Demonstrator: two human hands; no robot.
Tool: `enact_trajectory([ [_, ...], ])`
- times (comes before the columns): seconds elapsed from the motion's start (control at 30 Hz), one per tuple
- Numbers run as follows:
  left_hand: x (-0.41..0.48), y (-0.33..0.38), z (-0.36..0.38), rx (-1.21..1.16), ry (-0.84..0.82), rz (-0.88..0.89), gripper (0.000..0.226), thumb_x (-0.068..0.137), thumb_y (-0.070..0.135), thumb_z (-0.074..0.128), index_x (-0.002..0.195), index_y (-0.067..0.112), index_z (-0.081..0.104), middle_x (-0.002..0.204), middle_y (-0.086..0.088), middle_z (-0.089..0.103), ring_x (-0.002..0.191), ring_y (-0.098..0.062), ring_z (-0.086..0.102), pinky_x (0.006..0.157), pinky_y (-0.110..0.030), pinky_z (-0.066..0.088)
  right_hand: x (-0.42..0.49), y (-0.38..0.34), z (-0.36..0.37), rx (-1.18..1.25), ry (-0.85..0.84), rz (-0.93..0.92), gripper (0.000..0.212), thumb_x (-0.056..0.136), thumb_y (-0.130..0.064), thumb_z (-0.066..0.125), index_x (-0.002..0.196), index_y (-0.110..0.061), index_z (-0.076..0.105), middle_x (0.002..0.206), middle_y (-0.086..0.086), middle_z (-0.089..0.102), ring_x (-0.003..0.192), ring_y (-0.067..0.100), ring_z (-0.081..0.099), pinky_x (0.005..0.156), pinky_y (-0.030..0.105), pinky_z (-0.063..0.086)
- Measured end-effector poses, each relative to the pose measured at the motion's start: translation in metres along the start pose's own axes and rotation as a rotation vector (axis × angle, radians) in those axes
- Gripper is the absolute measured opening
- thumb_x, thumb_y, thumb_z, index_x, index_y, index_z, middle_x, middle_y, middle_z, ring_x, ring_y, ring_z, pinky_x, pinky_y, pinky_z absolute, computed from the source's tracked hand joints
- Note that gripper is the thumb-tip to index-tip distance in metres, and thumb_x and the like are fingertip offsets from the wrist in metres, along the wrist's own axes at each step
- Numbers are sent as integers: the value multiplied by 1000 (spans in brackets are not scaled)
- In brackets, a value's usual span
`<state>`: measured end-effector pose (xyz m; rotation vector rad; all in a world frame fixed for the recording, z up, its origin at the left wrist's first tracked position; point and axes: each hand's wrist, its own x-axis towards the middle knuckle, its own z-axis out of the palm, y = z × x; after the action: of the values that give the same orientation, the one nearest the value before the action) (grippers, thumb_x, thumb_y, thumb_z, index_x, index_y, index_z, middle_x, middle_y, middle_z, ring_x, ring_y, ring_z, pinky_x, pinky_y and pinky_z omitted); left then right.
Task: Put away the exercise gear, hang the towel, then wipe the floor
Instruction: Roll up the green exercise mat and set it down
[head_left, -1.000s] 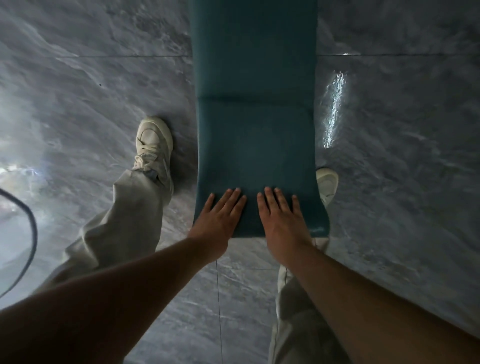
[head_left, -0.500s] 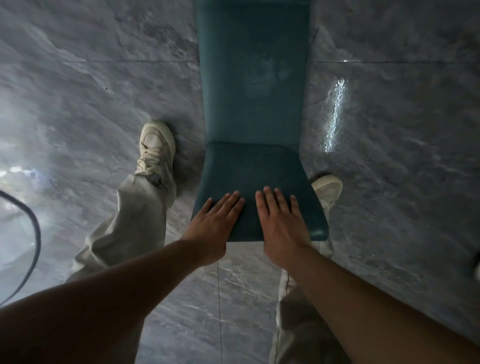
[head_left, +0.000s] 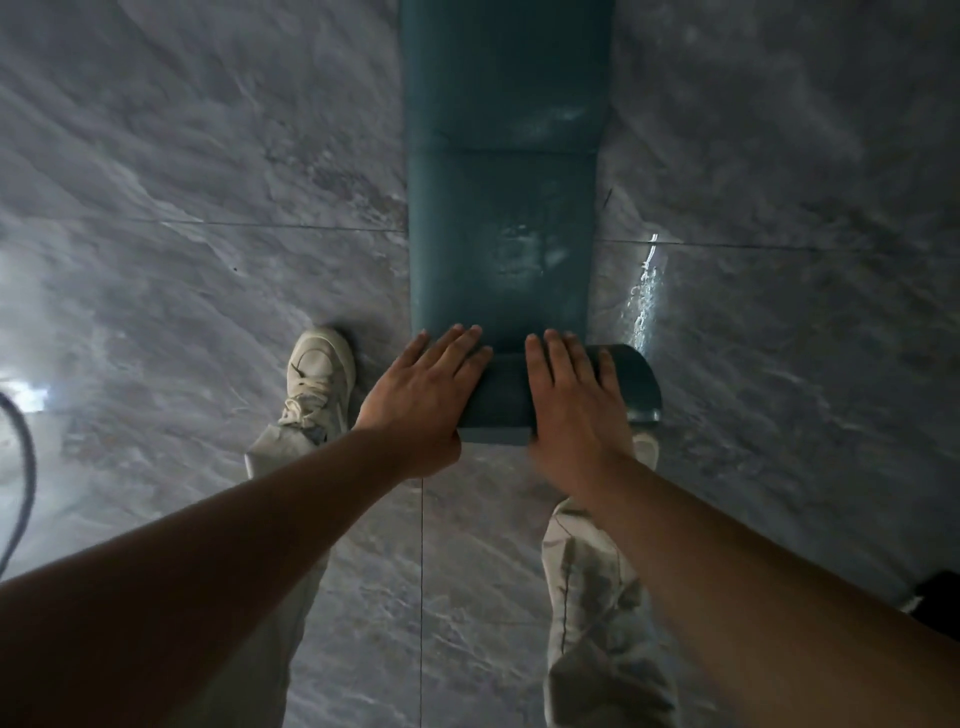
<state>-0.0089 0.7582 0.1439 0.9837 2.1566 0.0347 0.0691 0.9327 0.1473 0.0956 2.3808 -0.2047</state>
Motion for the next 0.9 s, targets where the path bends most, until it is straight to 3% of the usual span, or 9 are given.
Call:
enact_trajectory([
  [0.2,34,-21,-25,124,25,-55,94,79,29,64,156,12,14,165,-13,7,153,-29,1,123,-50,5,39,2,-29,-22,-6,93,102,78,-30,67,156,-9,4,160,13,21,148,30,18,120,52,14],
  [0.43,59,-51,-49,87,35,-93,72,100,17,39,158,10,-4,166,-10,6,154,-27,3,123,-49,0,78,-6,-76,-26,-34,167,91,87,-36,59,156,-11,5,161,12,21,149,28,16,120,52,15],
  [0.57,85,-61,-57,70,28,-133,73,99,16,37,158,14,-4,166,-9,6,154,-27,4,123,-50,4,107,-5,-81,30,-80,185,88,90,-37,56,157,-12,4,163,15,11,151,31,8,121,52,11],
  [0.67,106,-66,-58,106,36,-196,68,95,16,22,159,15,-2,166,-10,6,154,-28,4,122,-52,5,132,11,-74,64,-105,156,88,91,-35,55,157,-13,1,164,16,5,151,32,4,121,53,11],
  [0.9,139,-65,-65,90,-43,-369,75,89,13,16,158,18,-13,166,-6,-14,153,-23,-12,123,-50,1,160,56,-74,20,-126,38,91,91,-36,55,157,-12,-3,165,13,0,151,32,2,120,54,13],
])
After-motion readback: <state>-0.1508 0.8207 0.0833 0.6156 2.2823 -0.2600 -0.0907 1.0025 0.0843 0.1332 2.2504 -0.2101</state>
